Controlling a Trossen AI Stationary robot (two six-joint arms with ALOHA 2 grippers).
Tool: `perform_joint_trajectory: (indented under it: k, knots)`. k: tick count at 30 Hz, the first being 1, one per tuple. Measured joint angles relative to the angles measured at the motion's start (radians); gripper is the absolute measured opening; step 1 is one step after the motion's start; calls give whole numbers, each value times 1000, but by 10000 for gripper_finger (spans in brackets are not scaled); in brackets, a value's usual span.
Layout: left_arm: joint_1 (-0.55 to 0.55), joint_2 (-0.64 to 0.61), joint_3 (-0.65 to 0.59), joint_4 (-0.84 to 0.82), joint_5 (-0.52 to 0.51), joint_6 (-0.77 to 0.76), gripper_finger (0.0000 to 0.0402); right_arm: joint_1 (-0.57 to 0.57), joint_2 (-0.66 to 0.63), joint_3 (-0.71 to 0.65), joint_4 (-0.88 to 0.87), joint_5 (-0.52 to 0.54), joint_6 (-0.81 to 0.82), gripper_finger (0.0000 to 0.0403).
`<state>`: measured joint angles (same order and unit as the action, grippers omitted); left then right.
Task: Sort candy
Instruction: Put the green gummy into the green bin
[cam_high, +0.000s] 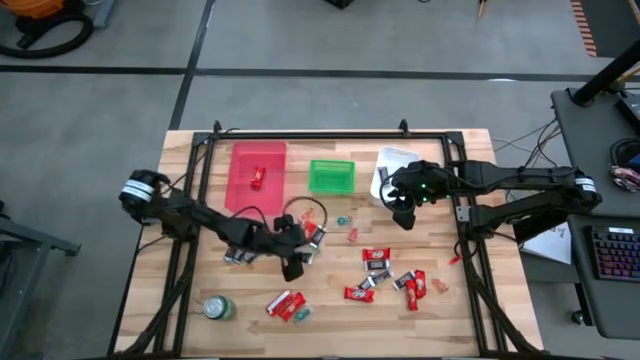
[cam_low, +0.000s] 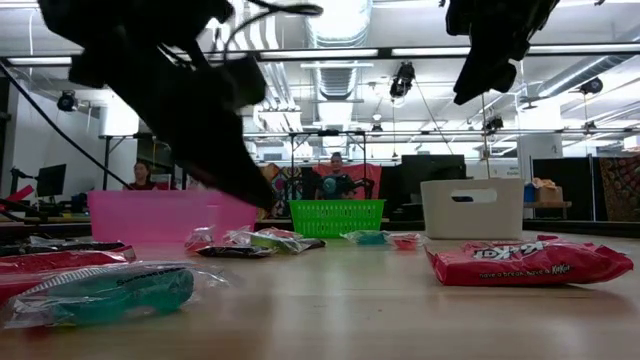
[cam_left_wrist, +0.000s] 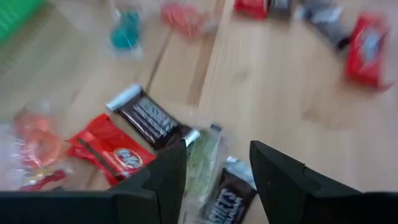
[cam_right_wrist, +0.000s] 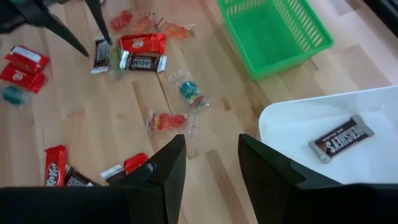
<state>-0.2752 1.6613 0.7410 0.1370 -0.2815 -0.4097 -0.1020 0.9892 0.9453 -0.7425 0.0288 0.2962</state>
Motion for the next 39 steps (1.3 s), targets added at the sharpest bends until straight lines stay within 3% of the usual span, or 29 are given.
perform_joint_trajectory:
  k: [7,15,21,29,39]
  knots:
    - [-2,128,141,-175,0,62,160,0,0,0,-1,0,2,139]
    - [-2,152,170,-216,-2,67,149,0,0,-1,0,-1,1,139]
    - [0,150,172,-217,-1,61,106,0,0,-1,1,-1,0,139]
    - [0,150,181,-217,3,60,9,0,0,-1,2,-1,1,139]
    - [0,61,181,-215,21,97,0,0,0,-1,2,-1,0,139]
